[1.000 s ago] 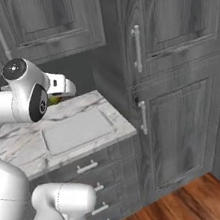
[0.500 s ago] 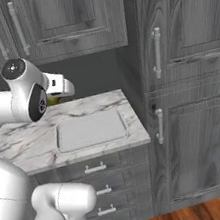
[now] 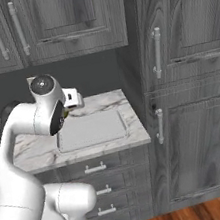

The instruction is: Pick the mango and apple from the fridge and place them inside the tupperware on the counter.

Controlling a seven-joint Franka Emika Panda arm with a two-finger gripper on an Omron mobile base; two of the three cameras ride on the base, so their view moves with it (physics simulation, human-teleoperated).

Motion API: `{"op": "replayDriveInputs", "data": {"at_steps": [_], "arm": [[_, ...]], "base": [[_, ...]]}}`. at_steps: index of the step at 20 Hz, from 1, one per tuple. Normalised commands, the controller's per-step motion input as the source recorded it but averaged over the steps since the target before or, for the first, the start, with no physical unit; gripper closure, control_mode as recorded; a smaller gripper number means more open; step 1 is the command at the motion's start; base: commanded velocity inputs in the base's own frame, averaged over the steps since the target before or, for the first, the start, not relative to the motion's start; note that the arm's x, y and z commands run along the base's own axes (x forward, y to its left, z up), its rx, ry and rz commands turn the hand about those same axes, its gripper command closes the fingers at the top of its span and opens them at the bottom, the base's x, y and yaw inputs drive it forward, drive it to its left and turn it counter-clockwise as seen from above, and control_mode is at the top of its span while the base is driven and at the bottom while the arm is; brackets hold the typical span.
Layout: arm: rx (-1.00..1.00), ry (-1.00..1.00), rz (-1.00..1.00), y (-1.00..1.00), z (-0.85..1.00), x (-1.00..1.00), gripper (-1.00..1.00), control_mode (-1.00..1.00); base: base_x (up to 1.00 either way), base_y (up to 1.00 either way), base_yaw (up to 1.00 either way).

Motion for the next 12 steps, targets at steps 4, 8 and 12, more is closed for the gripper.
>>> {"op": "replayDriveInputs", "data": {"at_steps": [4,8,12], "arm": [[0.0,0.09,0.11,-0.01,-0.61,0.31,1.0,-1.0],[-0.02,0.02,0.02,0.0,-0.55,0.35,1.0,-1.0],[-0.02,0.06,0.01,0.01,-0.53,0.44,1.0,-1.0]], "base": [[0.0,0.0,0.0],[0.0,0.0,0.0],[0.0,0.0,0.0]]}}
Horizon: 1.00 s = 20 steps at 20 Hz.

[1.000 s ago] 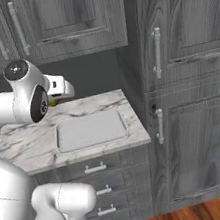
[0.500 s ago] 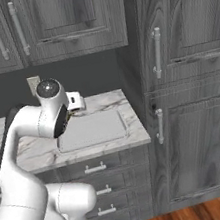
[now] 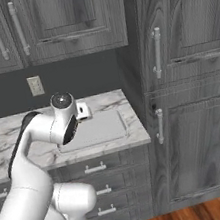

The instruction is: Pick the mango and apple from the fridge and place them inside the tupperware on the counter.

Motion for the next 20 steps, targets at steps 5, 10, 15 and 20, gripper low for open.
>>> {"op": "replayDriveInputs", "data": {"at_steps": [5,10,15,20], "arm": [[0.0,0.15,0.02,0.05,-0.47,0.56,1.0,-1.0],[0.0,0.15,0.0,0.19,-0.43,0.71,1.0,-1.0],[0.0,0.07,0.0,0.11,-0.4,0.6,1.0,-1.0],[0.0,0.0,0.0,0.0,-0.34,0.4,1.0,-1.0]], "base": [[0.0,0.0,0.0],[0.0,0.0,0.0],[0.0,0.0,0.0],[0.0,0.0,0.0]]}}
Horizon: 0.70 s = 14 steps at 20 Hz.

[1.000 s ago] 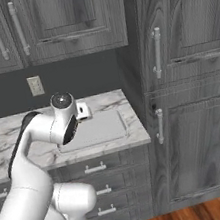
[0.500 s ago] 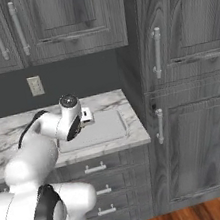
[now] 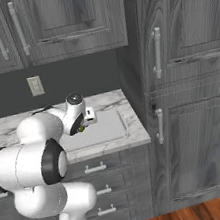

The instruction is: Pick the mango and apple from the fridge and place them inside the tupperware on the counter.

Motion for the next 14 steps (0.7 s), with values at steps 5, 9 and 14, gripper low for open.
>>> {"op": "replayDriveInputs", "data": {"at_steps": [5,9,14], "arm": [[0.0,0.0,0.0,0.0,-0.37,0.33,1.0,-1.0],[0.0,0.0,0.0,0.0,-0.34,0.33,1.0,-1.0],[0.0,0.0,0.0,0.0,-0.29,0.33,1.0,-1.0]], "base": [[0.0,0.0,0.0],[0.0,0.0,0.0],[0.0,0.0,0.0]]}}
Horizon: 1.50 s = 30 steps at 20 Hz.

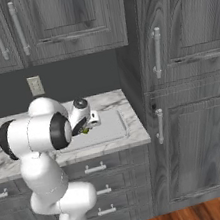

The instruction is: Pick the mango and apple from the fridge and place them inside the tupperware on the counter.

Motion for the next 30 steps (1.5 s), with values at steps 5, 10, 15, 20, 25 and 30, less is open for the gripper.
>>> {"op": "replayDriveInputs", "data": {"at_steps": [5,10,15,20,25,30], "arm": [[0.0,0.0,0.0,0.04,-0.25,0.33,-1.0,-1.0],[0.0,0.0,0.0,0.06,-0.19,0.29,-1.0,-1.0],[-0.01,0.0,0.0,0.19,-0.12,0.19,-1.0,-1.0],[0.0,0.0,0.0,0.0,0.34,-0.08,-1.0,-1.0],[0.0,0.0,0.0,0.0,0.67,-0.48,-1.0,-1.0],[-0.01,0.01,0.0,-0.04,0.86,-0.7,-1.0,-1.0]], "base": [[0.0,0.0,0.0],[0.0,0.0,0.0],[0.0,0.0,0.0],[0.0,0.0,0.0],[0.0,0.0,0.0],[0.0,0.0,0.0]]}}
